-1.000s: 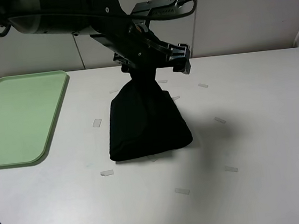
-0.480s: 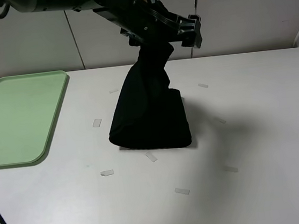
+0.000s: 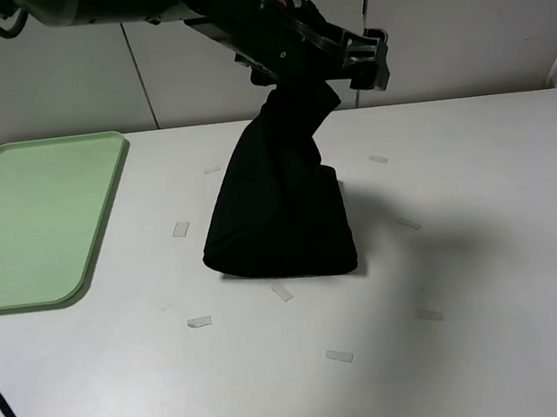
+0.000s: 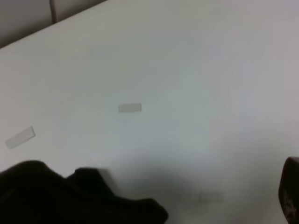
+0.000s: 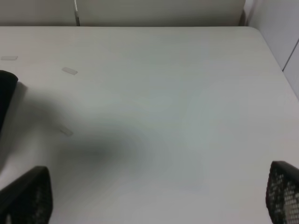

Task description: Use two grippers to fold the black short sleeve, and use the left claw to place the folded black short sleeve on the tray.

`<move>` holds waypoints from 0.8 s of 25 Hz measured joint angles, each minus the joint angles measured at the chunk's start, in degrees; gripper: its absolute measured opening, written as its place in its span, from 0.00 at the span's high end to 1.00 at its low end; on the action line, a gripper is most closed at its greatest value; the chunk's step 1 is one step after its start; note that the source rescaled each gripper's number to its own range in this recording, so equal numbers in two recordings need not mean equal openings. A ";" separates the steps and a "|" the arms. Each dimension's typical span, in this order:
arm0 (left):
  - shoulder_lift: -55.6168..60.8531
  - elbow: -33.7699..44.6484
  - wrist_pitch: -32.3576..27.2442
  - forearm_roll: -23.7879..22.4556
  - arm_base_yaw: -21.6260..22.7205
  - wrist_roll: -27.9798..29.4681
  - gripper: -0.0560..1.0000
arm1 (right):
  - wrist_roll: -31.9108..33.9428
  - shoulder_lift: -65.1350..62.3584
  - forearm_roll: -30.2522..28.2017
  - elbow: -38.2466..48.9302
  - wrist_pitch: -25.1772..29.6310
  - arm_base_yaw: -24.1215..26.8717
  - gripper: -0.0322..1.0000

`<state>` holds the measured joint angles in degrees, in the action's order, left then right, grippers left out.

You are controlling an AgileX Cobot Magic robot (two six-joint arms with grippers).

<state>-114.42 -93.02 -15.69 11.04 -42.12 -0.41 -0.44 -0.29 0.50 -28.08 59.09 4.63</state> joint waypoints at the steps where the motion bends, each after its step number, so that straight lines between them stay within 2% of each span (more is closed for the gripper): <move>1: 0.00 -0.38 0.08 0.00 -0.08 0.00 0.00 | 0.00 0.00 0.00 0.00 0.00 0.00 0.00; 7: 0.99 -1.78 -0.14 0.00 -0.26 -0.07 0.00 | 0.00 0.00 0.00 0.00 0.00 0.00 0.00; 12: 1.50 -1.93 -2.74 -0.02 -0.31 -0.07 0.00 | 0.00 0.00 0.00 0.00 0.00 0.00 0.00; 17: 1.50 -1.93 -9.88 -0.28 0.20 -0.07 0.00 | 0.00 0.00 0.00 0.00 0.00 0.00 0.00; 20: 1.50 -1.93 -16.54 -0.28 1.84 -0.07 0.00 | 0.00 0.00 0.00 0.00 0.00 0.00 0.00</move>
<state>-112.92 -94.96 -32.23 10.75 -40.28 -0.48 -0.44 -0.29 0.50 -28.08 59.09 4.63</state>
